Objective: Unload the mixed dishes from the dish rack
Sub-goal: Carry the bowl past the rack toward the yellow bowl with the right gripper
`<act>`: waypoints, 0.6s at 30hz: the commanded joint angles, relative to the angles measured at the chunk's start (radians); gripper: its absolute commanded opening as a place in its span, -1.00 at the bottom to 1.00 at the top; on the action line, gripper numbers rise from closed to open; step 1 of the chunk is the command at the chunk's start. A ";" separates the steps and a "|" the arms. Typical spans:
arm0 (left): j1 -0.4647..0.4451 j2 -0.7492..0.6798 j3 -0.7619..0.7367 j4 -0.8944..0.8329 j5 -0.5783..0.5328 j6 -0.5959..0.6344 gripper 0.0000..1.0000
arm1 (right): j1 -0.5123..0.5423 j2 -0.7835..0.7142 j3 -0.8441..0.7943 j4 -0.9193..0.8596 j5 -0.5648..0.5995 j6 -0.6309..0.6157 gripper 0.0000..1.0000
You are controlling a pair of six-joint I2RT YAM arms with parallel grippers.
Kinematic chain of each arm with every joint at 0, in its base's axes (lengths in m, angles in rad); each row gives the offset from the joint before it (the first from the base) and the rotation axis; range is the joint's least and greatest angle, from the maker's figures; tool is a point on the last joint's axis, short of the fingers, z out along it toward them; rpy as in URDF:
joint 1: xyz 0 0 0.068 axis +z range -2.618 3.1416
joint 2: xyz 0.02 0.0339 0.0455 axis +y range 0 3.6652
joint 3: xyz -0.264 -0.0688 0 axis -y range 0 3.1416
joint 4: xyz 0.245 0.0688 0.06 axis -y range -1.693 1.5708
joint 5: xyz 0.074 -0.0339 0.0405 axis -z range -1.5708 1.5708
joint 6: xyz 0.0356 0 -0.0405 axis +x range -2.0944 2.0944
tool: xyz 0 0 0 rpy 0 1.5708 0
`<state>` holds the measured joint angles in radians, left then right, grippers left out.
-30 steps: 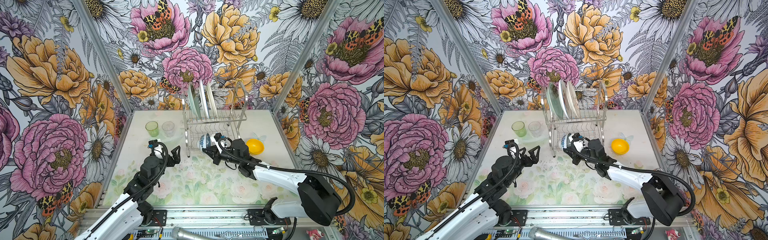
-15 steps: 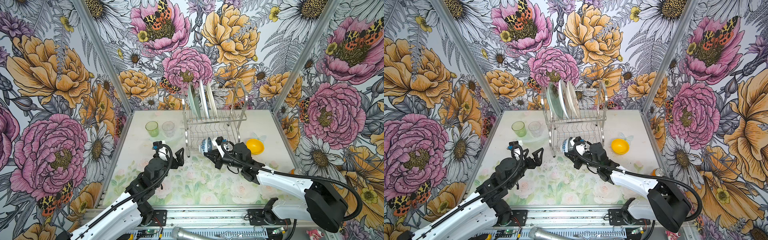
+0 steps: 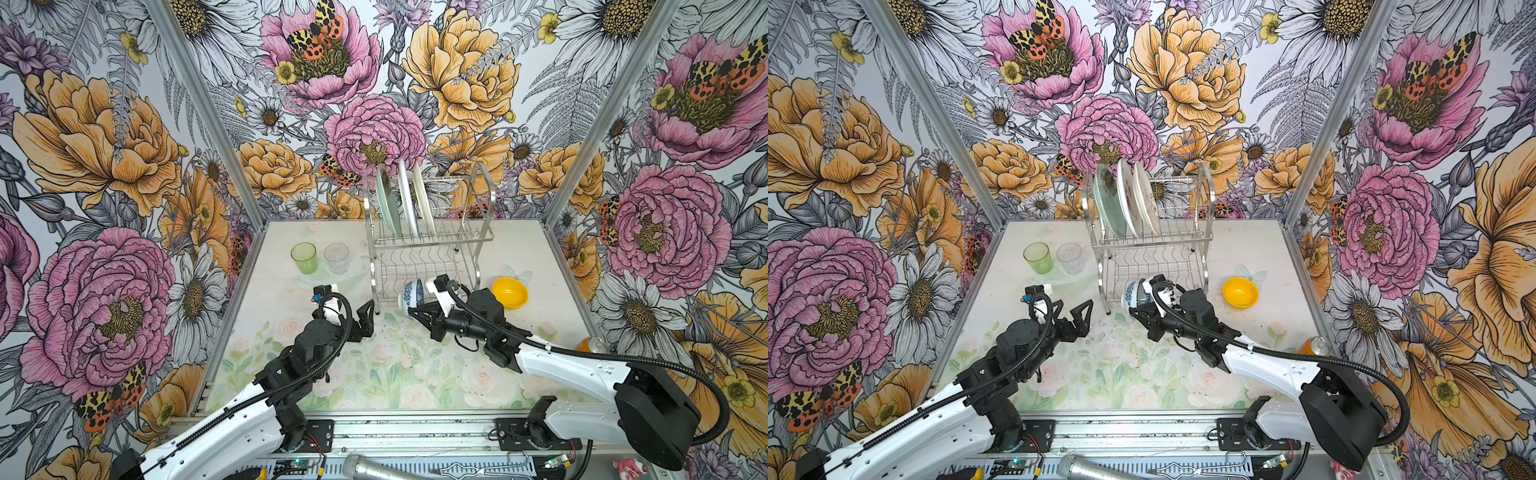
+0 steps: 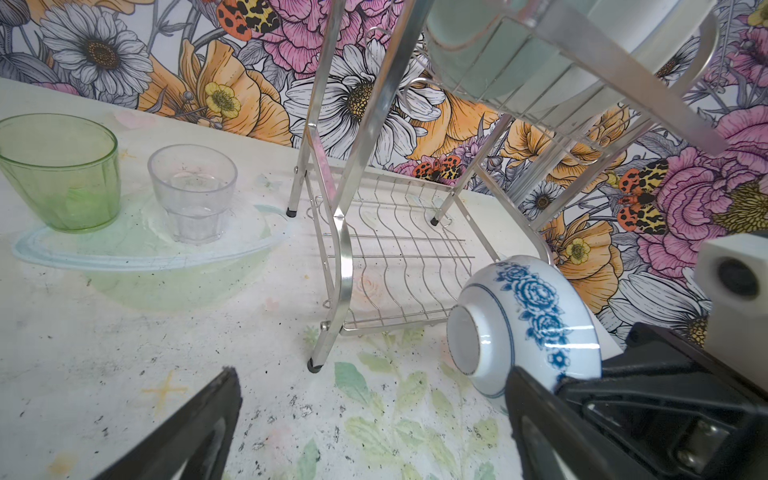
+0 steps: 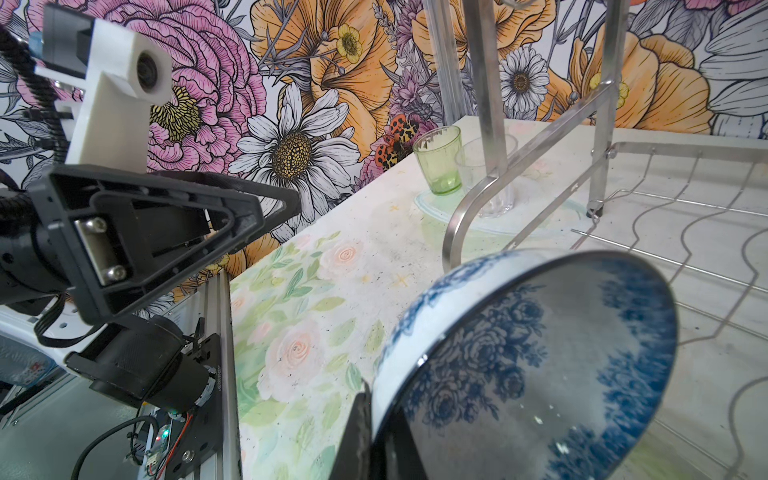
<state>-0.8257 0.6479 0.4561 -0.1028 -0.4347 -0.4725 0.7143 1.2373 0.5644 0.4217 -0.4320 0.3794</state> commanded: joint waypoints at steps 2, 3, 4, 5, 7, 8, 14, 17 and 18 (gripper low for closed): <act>-0.023 -0.004 -0.029 0.054 -0.035 0.011 0.98 | 0.008 -0.018 0.015 0.109 0.028 0.056 -1.00; -0.026 -0.003 -0.029 0.054 -0.036 0.015 0.98 | 0.009 -0.018 0.015 0.113 0.030 0.063 -1.00; -0.030 -0.004 -0.027 0.054 -0.036 0.017 0.98 | 0.010 -0.017 0.016 0.117 0.033 0.070 -1.00; -0.032 -0.005 -0.028 0.054 -0.036 0.020 0.98 | 0.011 -0.015 0.019 0.119 0.034 0.074 -1.00; -0.036 -0.014 -0.031 0.054 -0.040 0.023 0.98 | 0.016 -0.011 0.024 0.120 0.035 0.079 -1.00; -0.038 -0.019 -0.033 0.054 -0.041 0.023 0.98 | 0.017 -0.010 0.025 0.120 0.035 0.079 -1.00; -0.041 -0.038 -0.046 0.060 -0.043 0.026 0.98 | 0.026 0.002 0.042 0.121 0.039 0.084 -1.00; -0.041 -0.038 -0.057 0.070 -0.037 0.026 0.98 | 0.032 0.010 0.055 0.124 0.042 0.087 -1.00; -0.042 -0.038 -0.059 0.072 -0.033 0.027 0.98 | 0.035 0.011 0.060 0.126 0.043 0.089 -1.00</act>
<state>-0.8600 0.6167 0.4156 -0.0555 -0.4568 -0.4679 0.7372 1.2457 0.5678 0.4553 -0.4095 0.4606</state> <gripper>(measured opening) 0.987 0.079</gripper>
